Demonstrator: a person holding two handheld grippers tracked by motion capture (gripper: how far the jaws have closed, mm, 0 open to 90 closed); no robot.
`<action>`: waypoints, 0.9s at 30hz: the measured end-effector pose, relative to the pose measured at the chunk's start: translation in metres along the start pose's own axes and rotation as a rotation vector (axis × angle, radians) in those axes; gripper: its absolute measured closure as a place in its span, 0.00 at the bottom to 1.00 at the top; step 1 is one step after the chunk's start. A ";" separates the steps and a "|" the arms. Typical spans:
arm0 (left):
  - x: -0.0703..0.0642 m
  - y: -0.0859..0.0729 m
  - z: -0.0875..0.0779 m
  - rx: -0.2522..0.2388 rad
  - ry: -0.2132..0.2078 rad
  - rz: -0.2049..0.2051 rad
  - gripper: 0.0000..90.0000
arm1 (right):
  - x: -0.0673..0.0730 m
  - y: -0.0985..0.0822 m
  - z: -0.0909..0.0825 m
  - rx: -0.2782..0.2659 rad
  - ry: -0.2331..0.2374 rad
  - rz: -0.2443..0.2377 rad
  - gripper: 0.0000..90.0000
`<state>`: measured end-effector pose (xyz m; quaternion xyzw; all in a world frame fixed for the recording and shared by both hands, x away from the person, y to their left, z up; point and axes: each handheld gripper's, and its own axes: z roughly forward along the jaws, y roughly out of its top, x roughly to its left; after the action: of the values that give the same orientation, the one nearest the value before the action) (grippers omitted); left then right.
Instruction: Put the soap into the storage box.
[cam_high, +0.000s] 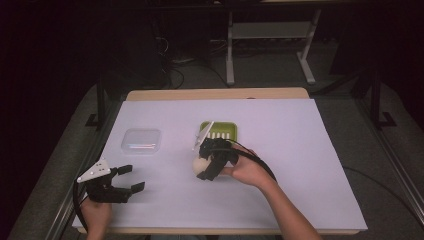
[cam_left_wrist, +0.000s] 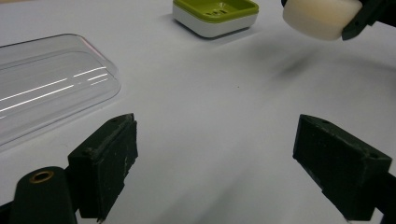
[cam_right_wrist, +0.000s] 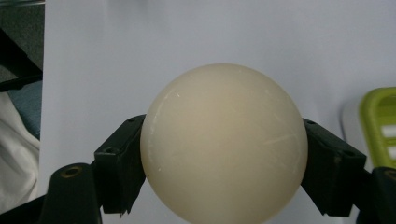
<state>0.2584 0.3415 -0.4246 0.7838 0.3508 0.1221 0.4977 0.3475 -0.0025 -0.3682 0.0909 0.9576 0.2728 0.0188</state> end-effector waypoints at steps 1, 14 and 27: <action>0.000 0.000 0.000 -0.003 0.000 -0.004 0.15 | -0.002 0.000 -0.001 -0.001 -0.003 0.000 0.26; 0.000 0.000 0.000 -0.007 -0.002 -0.005 0.15 | -0.026 0.003 -0.019 -0.017 -0.043 0.021 0.26; 0.001 0.000 0.000 -0.001 -0.001 0.000 0.15 | -0.051 0.016 -0.035 -0.024 -0.076 0.026 0.26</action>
<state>0.2588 0.3422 -0.4245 0.7835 0.3505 0.1218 0.4984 0.3976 -0.0166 -0.3304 0.1136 0.9516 0.2808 0.0525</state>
